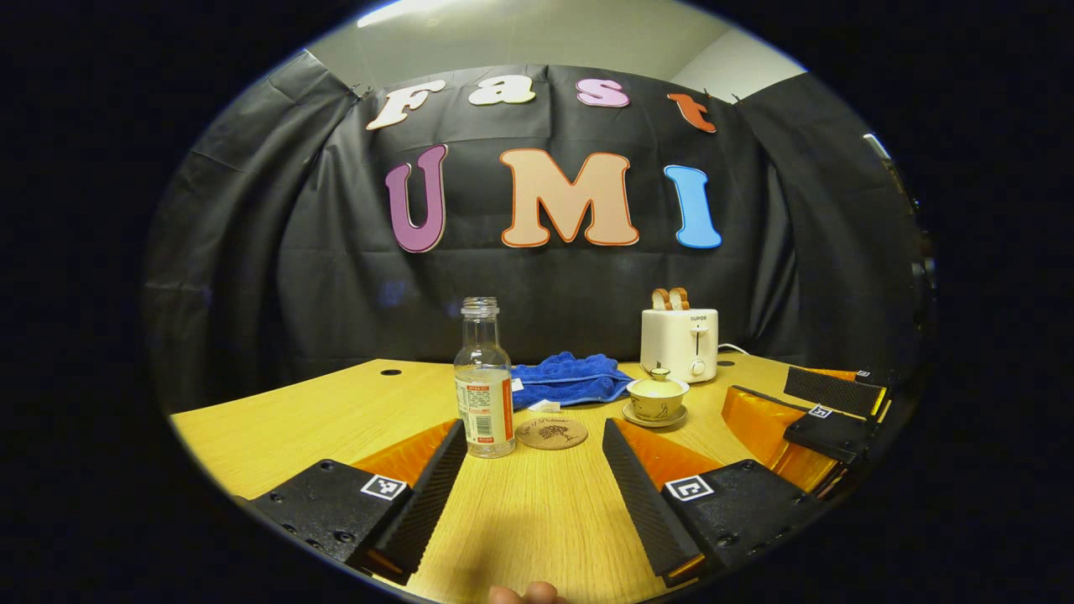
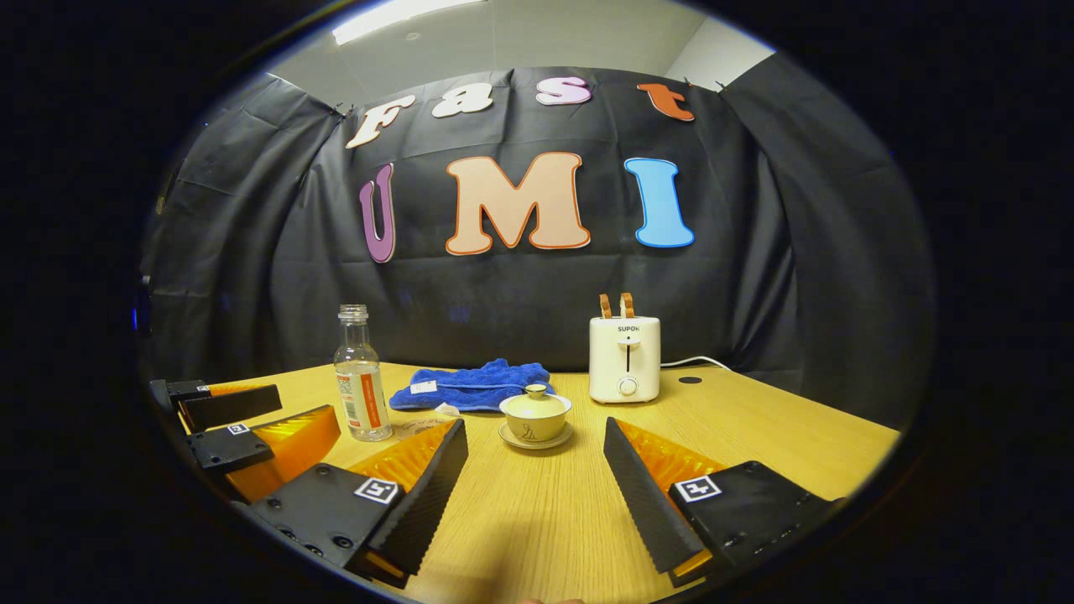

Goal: Open the teacup lid with one hand, grasp the water bottle and pour water into the teacup with the other hand; after pouring, place the water bottle on the coaster and then close the teacup lid.

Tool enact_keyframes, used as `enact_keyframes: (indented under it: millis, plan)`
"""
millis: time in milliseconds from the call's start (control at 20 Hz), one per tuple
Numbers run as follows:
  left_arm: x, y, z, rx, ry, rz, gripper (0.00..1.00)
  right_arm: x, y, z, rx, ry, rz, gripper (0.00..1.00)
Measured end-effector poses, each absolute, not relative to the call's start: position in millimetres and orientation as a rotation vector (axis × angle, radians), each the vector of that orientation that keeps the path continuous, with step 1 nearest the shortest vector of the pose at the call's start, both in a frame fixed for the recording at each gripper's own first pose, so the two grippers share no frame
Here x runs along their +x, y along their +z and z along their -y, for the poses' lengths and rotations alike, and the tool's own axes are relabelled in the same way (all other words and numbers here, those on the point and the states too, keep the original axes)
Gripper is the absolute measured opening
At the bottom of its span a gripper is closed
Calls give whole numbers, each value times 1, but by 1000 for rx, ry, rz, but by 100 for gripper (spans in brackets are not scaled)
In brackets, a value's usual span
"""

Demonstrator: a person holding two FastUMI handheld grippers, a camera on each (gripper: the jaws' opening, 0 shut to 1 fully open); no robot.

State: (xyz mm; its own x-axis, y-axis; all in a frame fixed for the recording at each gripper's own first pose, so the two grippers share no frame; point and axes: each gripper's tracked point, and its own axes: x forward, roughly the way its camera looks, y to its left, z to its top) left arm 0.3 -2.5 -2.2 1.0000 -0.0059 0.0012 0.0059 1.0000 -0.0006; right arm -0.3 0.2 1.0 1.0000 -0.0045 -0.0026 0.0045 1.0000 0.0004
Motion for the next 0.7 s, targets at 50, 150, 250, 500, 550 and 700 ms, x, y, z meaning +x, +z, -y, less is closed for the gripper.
enact_keyframes:
  millis: [50, 150, 250, 500, 550, 700]
  plan:
    - [1, -2, 3, -1, -7, 1, 96, 0, 1, 0, 0, -5, -3, 100]
    - [0, -2, 3, -3, -8, -1, 96, 0, 1, -1, 0, -3, -2, 100]
    - [-1, -2, 2, -3, -8, -1, 96, 0, 0, -4, 1, 23, -7, 100]
    - [0, -1, 3, -3, -8, -2, 95, 7, -3, 3, 2, 16, -8, 100]
    - [1, -2, 3, -3, -8, -2, 96, 14, -2, 7, 1, 13, -8, 100]
    - [-1, -1, 5, -1, -15, 2, 96, 45, 1, 9, 1, 28, -10, 100]
